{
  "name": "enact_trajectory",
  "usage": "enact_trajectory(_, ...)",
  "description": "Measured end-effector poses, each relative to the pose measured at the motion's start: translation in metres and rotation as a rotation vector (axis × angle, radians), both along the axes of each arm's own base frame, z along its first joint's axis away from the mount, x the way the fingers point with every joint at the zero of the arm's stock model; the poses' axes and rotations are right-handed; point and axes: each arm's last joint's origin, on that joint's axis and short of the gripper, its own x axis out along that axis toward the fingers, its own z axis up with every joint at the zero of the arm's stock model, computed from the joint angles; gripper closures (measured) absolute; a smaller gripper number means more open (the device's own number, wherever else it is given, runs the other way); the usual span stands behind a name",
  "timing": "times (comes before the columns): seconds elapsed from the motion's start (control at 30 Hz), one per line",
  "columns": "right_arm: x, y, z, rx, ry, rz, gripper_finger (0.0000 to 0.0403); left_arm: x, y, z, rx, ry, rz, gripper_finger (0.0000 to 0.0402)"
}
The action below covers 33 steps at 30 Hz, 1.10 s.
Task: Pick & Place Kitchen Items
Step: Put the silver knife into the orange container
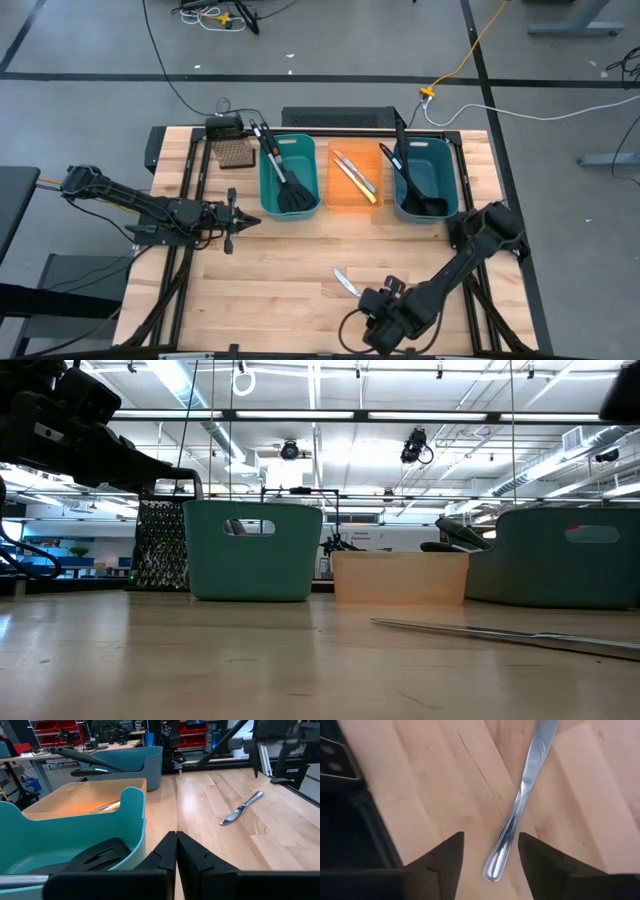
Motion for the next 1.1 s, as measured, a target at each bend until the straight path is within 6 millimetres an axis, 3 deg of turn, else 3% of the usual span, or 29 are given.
enact_trajectory(0.2, 0.003, 0.005, -0.027, -0.024, 0.057, -0.044, 0.0199, 0.000, 0.000, 0.000, -0.004, 0.000, 0.001, 0.0388)
enact_trajectory(0.43, 0.002, 0.007, -0.044, -0.048, 0.115, -0.086, 0.0199, 0.000, 0.000, 0.000, -0.006, -0.001, 0.001, 0.0388)
enact_trajectory(1.1, -0.003, 0.006, -0.056, -0.069, 0.212, -0.118, 0.0199, 0.000, 0.000, 0.000, -0.006, 0.000, 0.001, 0.0388)
